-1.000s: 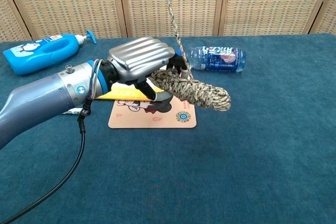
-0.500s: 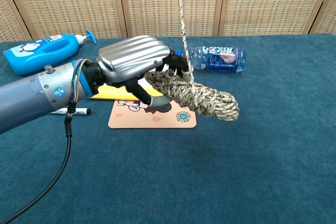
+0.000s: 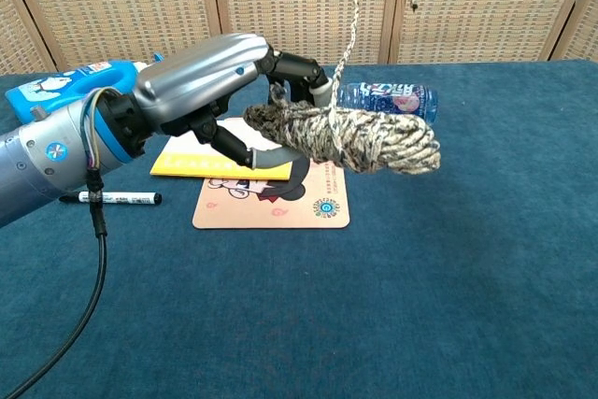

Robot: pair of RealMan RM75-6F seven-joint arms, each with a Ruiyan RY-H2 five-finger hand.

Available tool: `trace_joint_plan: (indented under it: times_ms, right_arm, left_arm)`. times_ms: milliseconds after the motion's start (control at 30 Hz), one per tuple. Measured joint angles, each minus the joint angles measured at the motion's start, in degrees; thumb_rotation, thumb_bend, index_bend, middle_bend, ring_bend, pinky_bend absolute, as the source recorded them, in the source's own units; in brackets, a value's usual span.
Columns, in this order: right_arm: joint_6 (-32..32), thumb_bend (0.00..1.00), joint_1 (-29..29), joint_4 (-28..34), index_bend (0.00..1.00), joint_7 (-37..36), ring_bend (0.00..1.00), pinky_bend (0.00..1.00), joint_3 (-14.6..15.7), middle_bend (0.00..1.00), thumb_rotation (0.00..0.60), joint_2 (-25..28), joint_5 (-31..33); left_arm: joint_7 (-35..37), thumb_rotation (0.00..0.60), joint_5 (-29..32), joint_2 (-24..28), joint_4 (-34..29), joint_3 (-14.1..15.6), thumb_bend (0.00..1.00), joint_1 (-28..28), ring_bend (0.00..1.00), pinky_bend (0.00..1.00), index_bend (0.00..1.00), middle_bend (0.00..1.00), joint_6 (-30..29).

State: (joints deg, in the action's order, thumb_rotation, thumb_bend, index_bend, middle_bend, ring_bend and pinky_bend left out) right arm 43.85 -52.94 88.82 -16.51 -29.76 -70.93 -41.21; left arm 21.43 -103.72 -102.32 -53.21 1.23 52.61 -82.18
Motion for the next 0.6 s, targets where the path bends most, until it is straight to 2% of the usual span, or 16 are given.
trace_joint_plan:
  times_ms: [300, 600]
  right_arm:
    - [-3.84, 0.49, 3.10, -1.41, 0.74, -3.06, 0.00, 0.00, 3.32, 0.11, 0.600, -0.55, -4.29]
    - [-5.72, 0.49, 5.90, -1.46, 0.74, -5.06, 0.00, 0.00, 6.41, 0.11, 0.600, -0.97, -10.13]
  left_arm:
    - [2.20, 0.600, 4.10, 1.79, -2.32, -3.78, 0.60, -0.90, 0.44, 0.50, 0.69, 0.52, -0.75]
    - [1.14, 0.600, 10.07, 2.79, -4.43, -8.19, 0.61, -1.18, 0.44, 0.50, 0.69, 0.52, 3.17]
